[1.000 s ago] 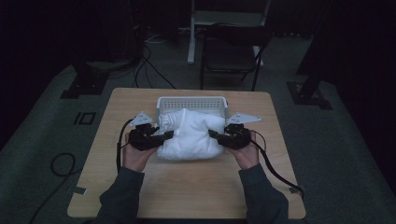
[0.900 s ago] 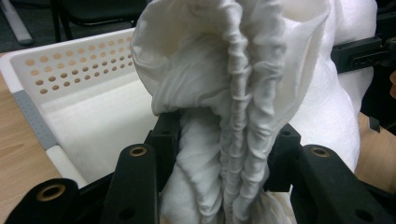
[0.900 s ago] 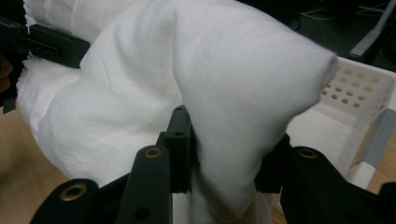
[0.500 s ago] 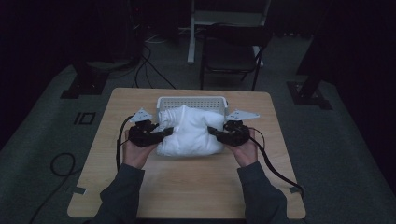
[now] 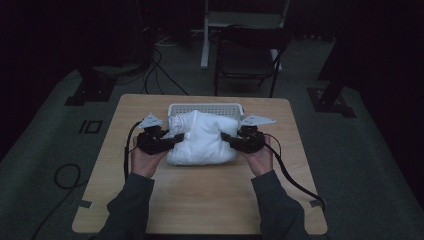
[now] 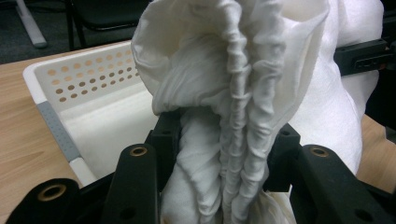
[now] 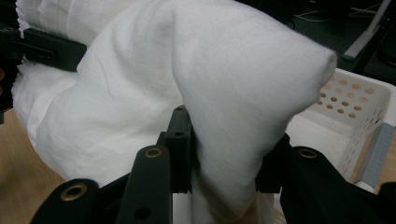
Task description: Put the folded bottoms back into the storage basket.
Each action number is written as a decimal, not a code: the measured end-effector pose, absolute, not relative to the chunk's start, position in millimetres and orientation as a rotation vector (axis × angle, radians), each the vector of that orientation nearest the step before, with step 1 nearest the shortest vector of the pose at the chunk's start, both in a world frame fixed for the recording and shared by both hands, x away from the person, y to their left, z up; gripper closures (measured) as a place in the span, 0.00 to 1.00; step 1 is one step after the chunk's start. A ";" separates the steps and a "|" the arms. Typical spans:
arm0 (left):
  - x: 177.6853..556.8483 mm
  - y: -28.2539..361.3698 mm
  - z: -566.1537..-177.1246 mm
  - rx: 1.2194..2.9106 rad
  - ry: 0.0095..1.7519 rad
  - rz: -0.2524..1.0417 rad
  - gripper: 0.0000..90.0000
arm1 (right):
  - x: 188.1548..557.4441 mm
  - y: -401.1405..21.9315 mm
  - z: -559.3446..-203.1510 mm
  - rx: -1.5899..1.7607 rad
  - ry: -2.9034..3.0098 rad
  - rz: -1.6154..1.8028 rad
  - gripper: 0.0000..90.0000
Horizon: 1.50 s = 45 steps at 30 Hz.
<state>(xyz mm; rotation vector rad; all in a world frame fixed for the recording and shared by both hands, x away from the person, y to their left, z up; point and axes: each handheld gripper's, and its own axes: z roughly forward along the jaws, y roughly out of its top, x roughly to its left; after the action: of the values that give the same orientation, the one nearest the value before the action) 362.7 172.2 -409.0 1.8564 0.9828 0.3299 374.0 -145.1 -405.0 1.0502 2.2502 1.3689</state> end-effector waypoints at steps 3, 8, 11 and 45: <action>364.6 171.4 -409.4 1.856 0.988 0.331 0.64 | 376.4 -145.1 -405.7 1.058 2.247 1.369 0.72; 368.3 171.4 -408.7 1.851 0.993 0.335 0.64 | 381.8 -144.5 -405.6 1.080 2.238 1.375 0.72; 370.1 171.8 -407.8 1.850 0.996 0.337 0.64 | 383.8 -143.5 -404.8 1.083 2.232 1.376 0.73; 389.5 176.3 -412.2 1.829 1.019 0.352 0.64 | 404.7 -135.1 -408.4 1.105 2.226 1.350 0.73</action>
<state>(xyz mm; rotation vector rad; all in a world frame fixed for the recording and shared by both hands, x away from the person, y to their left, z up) 389.5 176.3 -412.2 1.8293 1.0188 0.3524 404.7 -135.1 -408.4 1.1052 2.2262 1.3495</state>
